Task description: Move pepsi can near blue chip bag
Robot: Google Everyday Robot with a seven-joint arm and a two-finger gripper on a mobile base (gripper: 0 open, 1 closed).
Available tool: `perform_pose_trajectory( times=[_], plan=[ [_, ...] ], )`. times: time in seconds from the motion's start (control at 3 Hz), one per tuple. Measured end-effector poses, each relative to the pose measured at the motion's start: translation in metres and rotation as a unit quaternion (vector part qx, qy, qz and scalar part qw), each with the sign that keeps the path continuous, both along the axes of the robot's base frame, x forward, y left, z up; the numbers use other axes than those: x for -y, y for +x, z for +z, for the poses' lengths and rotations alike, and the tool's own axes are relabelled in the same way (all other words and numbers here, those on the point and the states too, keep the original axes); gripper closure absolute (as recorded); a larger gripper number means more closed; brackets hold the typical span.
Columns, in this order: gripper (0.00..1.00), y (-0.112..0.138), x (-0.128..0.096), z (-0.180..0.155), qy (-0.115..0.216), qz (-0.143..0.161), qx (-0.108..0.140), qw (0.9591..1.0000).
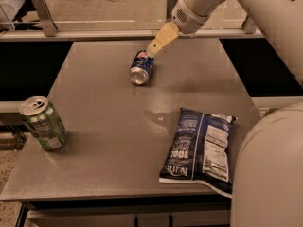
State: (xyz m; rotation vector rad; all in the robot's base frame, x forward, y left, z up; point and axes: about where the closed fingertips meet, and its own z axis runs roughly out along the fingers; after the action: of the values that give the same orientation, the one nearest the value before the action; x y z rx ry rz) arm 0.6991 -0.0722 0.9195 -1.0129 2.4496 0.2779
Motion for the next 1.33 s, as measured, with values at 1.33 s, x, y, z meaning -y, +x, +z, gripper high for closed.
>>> perform_pose_trajectory(
  times=[1.33],
  plan=[
    [0.00, -0.020, -0.085, -0.006, -0.073, -0.052, -0.031, 0.9955]
  ],
)
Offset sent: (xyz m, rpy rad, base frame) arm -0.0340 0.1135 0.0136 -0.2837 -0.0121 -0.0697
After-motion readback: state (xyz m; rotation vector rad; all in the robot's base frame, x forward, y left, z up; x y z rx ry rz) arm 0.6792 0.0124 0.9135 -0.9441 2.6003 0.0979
